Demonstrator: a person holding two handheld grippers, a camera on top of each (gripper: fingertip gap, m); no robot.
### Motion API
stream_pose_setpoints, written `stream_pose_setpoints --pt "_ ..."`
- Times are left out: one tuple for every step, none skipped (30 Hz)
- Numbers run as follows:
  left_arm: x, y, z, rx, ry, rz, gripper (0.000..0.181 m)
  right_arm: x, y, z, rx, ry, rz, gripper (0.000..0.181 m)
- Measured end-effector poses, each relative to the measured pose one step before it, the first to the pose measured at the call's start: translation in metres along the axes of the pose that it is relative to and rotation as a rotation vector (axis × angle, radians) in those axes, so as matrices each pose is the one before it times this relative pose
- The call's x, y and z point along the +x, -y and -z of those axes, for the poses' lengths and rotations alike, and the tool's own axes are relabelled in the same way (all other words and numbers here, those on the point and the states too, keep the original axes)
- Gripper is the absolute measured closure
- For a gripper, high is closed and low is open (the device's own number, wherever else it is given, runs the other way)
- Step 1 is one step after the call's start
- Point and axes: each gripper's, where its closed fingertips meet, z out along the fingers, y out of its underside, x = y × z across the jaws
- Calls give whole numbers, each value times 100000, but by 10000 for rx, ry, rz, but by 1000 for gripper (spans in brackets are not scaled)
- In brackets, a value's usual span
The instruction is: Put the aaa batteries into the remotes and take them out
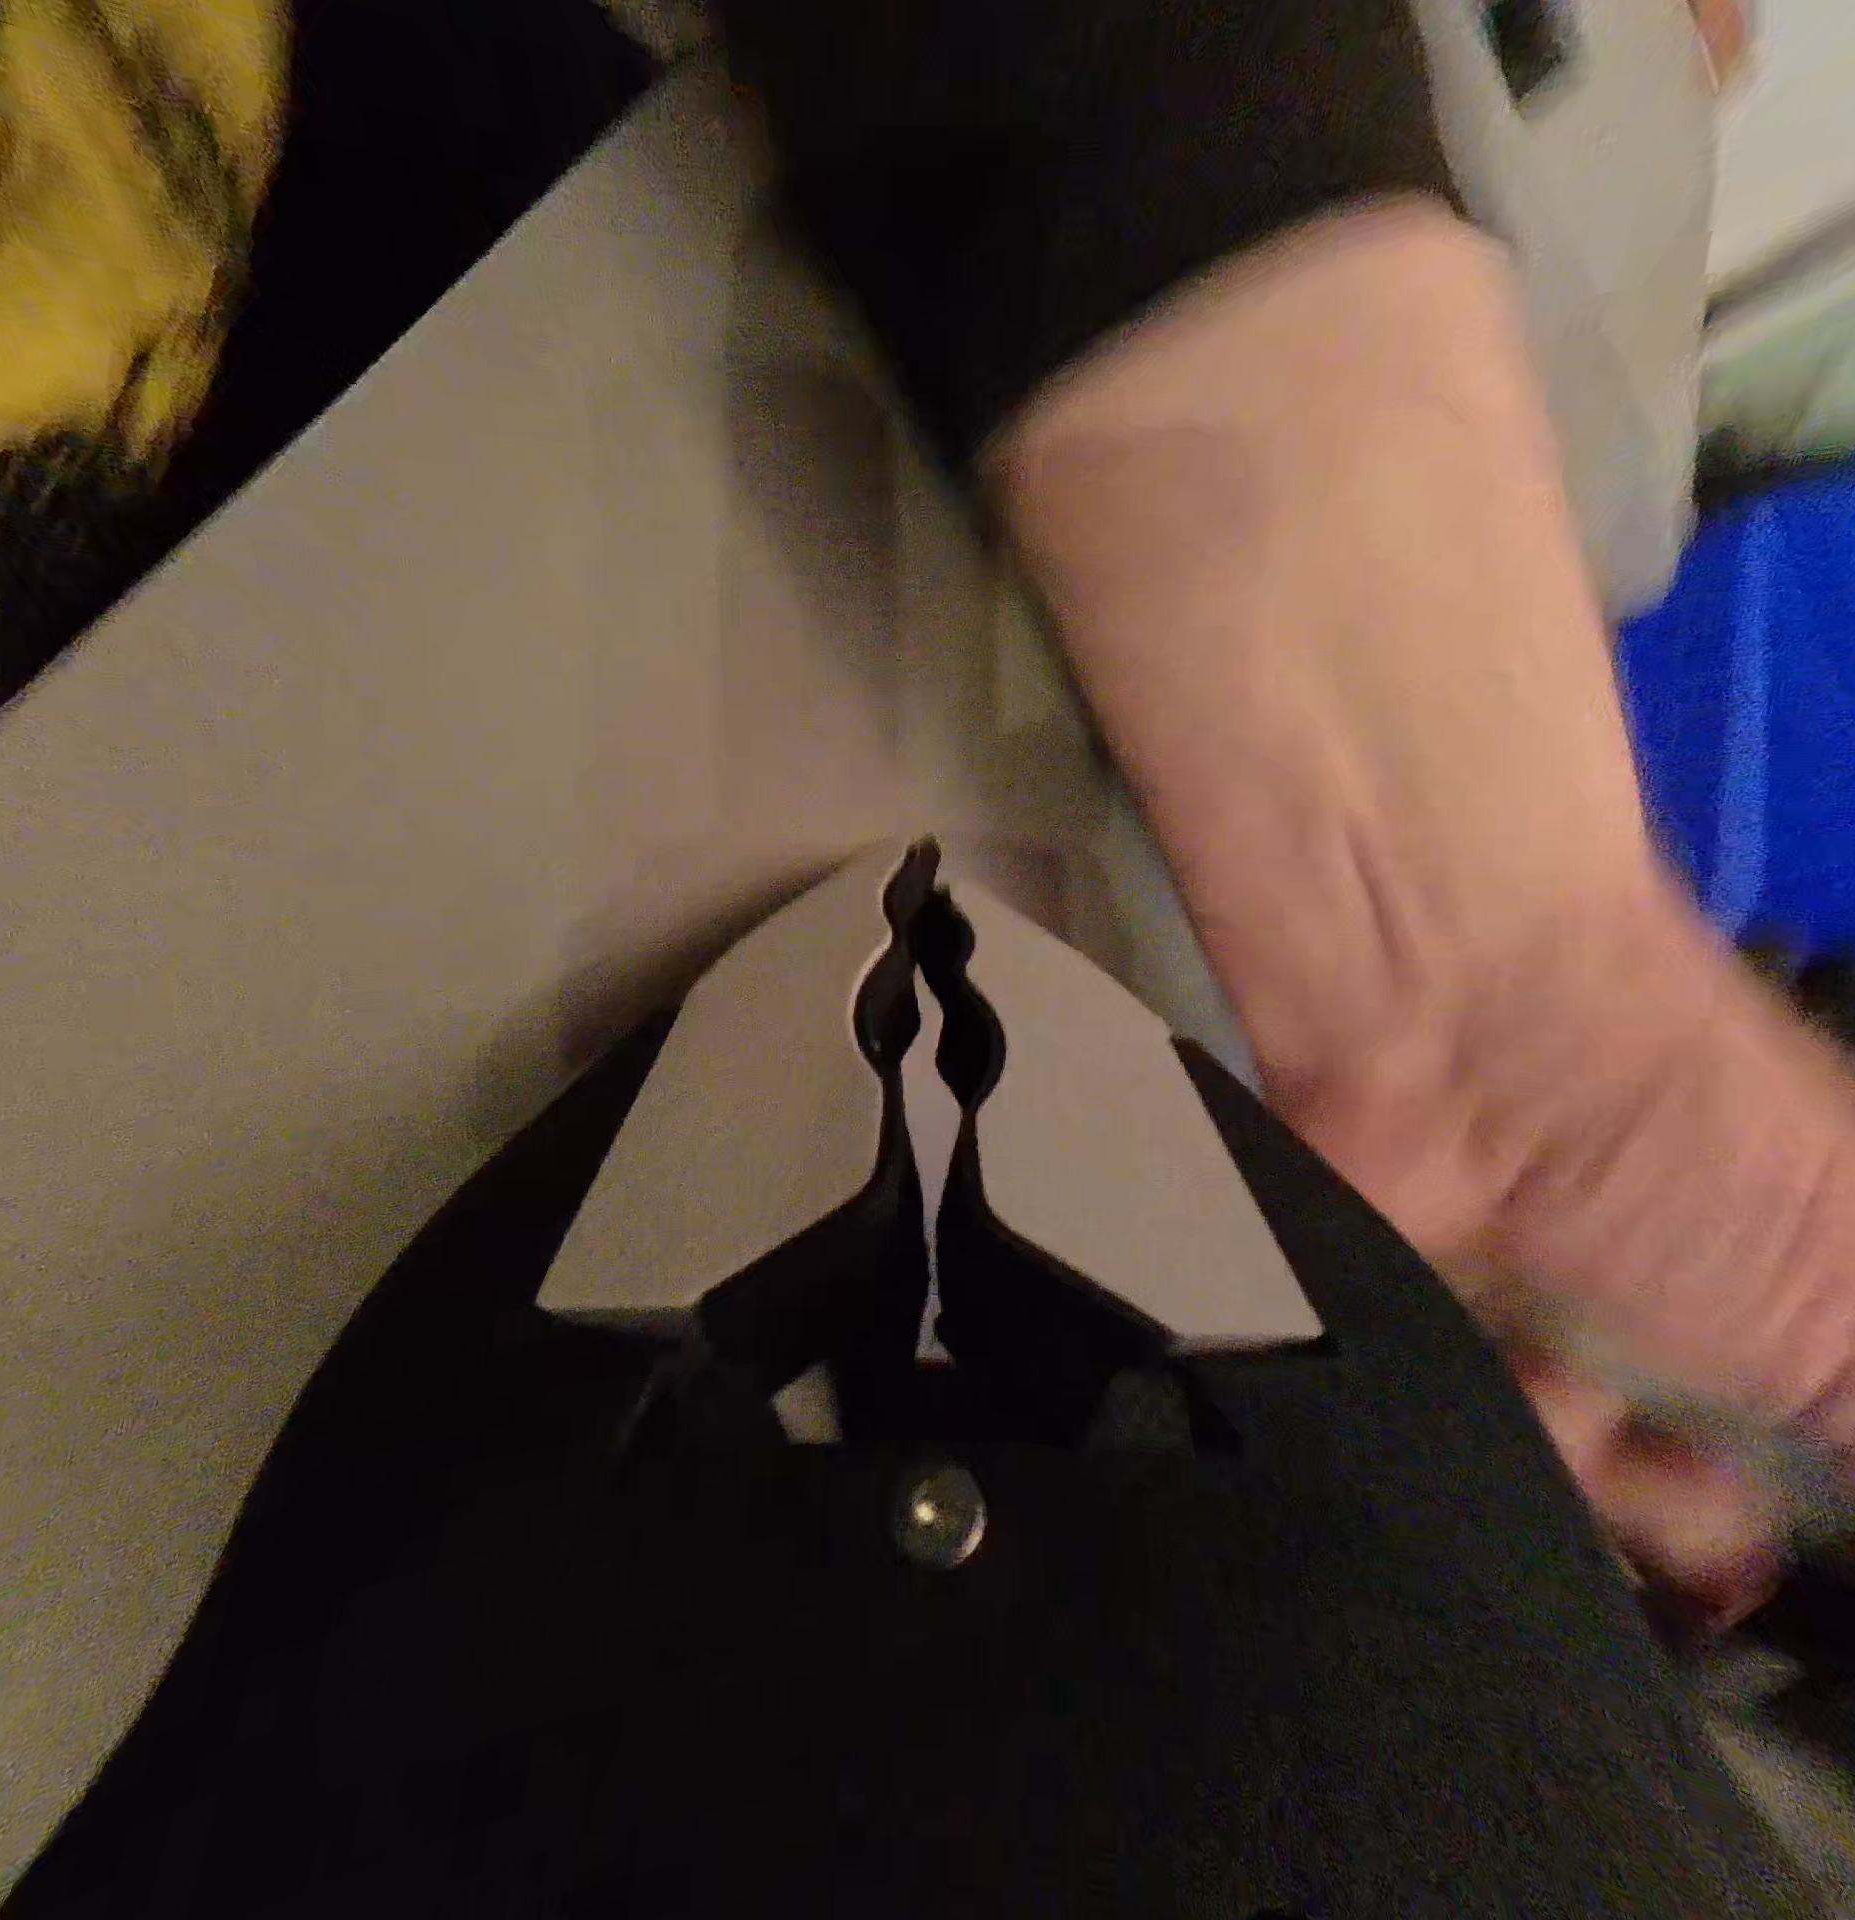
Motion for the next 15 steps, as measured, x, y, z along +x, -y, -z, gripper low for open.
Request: stream_pose_setpoints --pt "1161 -408 -523 -151 -185 -508 120 1089 -440 634 -11 -154 -383 180" --pt "-822 918 786 477 266 130 121 2128 -1291 1644 544 331 -2386 180" --pt "-1641 568 1280 286 145 577 122 1399 -1020 1390 129 -78 -937 181" --pt "-1451 919 1334 595 52 584 122 7 -1472 483 -511 -134 409 181" --pt "-482 742 723 438 -262 366 122 -144 -300 488 115 -46 131 181" --pt "-153 179 9 130 -151 197 122 742 930 902 671 -195 -424 181" --pt "59 -254 -296 -228 -96 -34 122 1299 963 1012 590 -306 -481 181" --pt "122 38 -41 25 -121 -69 122 1703 83 856 196 -571 -302 178" --pt "-164 315 221 272 8 146 122 1675 -689 511 -41 -617 -406 167" --pt "39 335 219 199 -76 97 122 626 -667 212 137 -19 -625 166" --pt "151 42 100 -67 -51 -88 122 -1 -264 251 268 179 -388 167" --pt "-95 129 150 78 136 -135 122 445 -237 210 -13 -313 68 167" --pt "10 156 80 90 -41 96 122 530 -214 209 -197 -380 294 161" --pt "460 -114 -73 -100 -302 27 122 192 302 395 133 -62 81 156" --pt "469 -179 -111 -96 -256 -14 122 -379 780 564 405 391 -115 155"
